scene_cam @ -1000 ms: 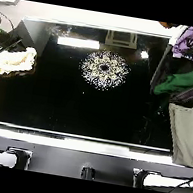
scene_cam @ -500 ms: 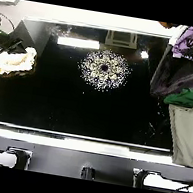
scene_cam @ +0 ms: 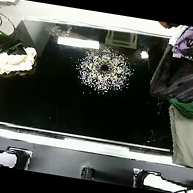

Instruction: Fold the clothes and pants, and hang the long-sleeved shirts on hangers.

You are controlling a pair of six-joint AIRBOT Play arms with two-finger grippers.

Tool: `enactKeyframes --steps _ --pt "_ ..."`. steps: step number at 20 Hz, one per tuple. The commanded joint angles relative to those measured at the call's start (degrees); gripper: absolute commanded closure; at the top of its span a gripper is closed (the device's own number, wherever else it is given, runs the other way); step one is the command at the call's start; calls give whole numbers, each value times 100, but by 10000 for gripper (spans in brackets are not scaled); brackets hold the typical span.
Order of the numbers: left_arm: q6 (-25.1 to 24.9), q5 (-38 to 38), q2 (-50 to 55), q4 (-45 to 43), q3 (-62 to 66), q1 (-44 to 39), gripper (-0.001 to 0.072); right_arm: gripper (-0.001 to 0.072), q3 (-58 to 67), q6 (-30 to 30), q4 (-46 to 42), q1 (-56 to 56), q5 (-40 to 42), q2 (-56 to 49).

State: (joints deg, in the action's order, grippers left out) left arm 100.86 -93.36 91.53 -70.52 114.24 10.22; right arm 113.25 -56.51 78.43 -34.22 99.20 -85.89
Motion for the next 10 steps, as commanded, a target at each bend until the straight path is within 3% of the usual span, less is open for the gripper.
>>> enactKeyframes --steps 1,10 --pt "-44 -28 -4 -2 -2 4 690 683 -455 -308 -479 -4 334 164" --pt "-39 -28 -4 -2 0 4 690 681 -3783 -188 -1211 -4 -702 1250"
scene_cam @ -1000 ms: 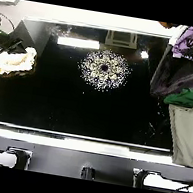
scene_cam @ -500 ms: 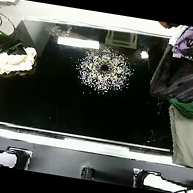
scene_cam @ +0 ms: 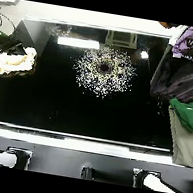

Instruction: Fold the clothes and pants, and hang the long-sleeved shirts on hangers.

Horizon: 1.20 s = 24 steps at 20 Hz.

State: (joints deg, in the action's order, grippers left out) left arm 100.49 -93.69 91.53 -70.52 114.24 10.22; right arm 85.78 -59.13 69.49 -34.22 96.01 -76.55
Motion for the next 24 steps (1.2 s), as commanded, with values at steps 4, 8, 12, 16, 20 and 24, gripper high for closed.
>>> enactKeyframes --steps 4,8,12,16,20,24 --pt "0 4 -4 0 0 4 690 681 -2138 382 -678 -4 -601 442" --pt "0 4 -4 0 -2 0 690 681 -2706 570 -697 -4 -765 442" --pt "-2 4 -4 -2 -2 -105 690 681 -2970 656 -776 -4 -914 442" --pt "-2 7 -4 -2 -2 -160 690 471 -2997 688 -874 -4 -999 442" --pt "0 17 -4 -7 -2 -162 690 262 -2736 133 -905 15 -1239 468" --pt "-245 223 -50 -9 -2 -168 691 610 -1716 -1056 802 496 -3248 828"
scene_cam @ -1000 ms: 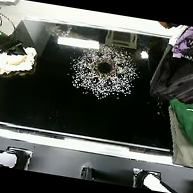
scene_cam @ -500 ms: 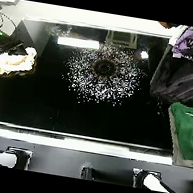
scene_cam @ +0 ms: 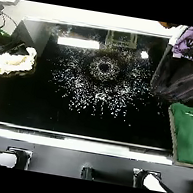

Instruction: Fold the clothes and pants, and hang the long-sleeved shirts on hangers.

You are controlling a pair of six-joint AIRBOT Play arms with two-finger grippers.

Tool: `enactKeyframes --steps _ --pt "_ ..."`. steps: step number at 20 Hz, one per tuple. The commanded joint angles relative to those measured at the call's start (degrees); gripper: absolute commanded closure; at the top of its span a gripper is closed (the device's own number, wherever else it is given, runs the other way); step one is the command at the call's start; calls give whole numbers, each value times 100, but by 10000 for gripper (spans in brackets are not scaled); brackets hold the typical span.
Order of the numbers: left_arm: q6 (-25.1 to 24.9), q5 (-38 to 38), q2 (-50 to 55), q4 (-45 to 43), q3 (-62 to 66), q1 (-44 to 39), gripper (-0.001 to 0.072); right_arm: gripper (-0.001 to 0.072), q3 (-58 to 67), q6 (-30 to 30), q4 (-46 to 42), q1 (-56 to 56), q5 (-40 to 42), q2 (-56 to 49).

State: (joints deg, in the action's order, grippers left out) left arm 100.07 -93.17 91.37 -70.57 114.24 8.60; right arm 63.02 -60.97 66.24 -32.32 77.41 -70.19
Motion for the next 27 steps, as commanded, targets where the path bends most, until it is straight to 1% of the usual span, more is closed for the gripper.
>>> enactKeyframes --steps 1,2,3,5,7,8,10,12,15,27 --pt "-382 352 -94 -31 -2 -20 691 658 756 -1305 1668 649 -1882 212" --pt "-455 492 -160 -136 -4 -55 691 681 881 -1655 2013 1060 -2129 205" --pt "-481 570 -243 -341 -33 -129 692 681 914 -1823 2190 1569 -2319 205" --pt "-796 824 -546 -857 -459 -387 692 680 911 -1939 2238 2614 -2393 203" --pt "-944 1250 -1040 -1294 -1272 -688 692 680 911 -1939 2249 3604 -2282 203" --pt "-975 1480 -1311 -1375 -1714 -785 692 680 911 -1947 2253 4070 -2127 203" --pt "-992 1921 -1884 -1368 -2581 -861 691 680 911 -1965 2264 4800 -1784 205" --pt "-1016 2155 -2341 -1373 -3195 -852 691 680 911 -1967 2262 5322 -1563 205" --pt "-1005 2138 -2573 -1558 -3427 -844 689 680 914 -1980 2275 5622 -1626 205" --pt "-997 2070 -2524 -1558 -3429 -846 688 680 916 -1980 2240 5604 -1620 205"
